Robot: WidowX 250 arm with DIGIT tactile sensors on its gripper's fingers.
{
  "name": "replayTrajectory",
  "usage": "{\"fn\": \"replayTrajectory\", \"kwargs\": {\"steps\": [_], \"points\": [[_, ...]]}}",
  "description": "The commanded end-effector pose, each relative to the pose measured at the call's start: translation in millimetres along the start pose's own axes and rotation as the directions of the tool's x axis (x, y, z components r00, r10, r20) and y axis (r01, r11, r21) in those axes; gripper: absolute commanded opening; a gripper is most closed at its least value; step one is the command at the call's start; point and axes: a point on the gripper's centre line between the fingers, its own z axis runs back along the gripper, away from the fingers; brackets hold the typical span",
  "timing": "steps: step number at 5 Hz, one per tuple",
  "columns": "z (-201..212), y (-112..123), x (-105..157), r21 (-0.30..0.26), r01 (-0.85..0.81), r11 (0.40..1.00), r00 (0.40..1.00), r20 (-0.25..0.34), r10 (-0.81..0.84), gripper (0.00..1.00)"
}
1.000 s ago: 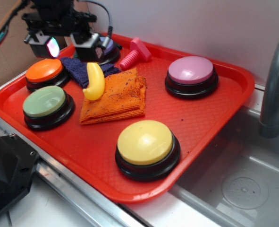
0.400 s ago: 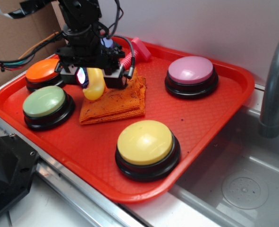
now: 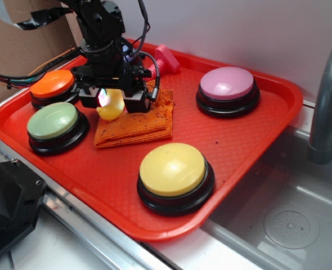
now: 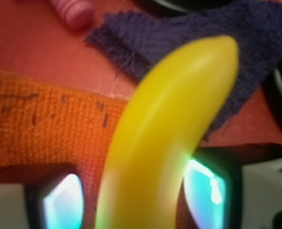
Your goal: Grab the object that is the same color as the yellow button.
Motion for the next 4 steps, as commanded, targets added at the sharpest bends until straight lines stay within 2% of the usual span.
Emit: {"fn": "replayTrajectory", "kwargs": {"steps": [1,2,3,4], "points": [[7.3,6.4,11.9,-0.001,-0.029,1.000,0.999,0.039,0.029,0.00],[29.8,6.5,15.8,0.001,0.039,0.999,0.999,0.036,-0.039,0.00],[65.0,2.9,14.9,0.014,0.194,0.981,0.981,0.012,-0.194,0.00],[85.7,-2.3,7.2,-0.021,0.279,0.960,0.960,0.008,-0.278,0.00]]}}
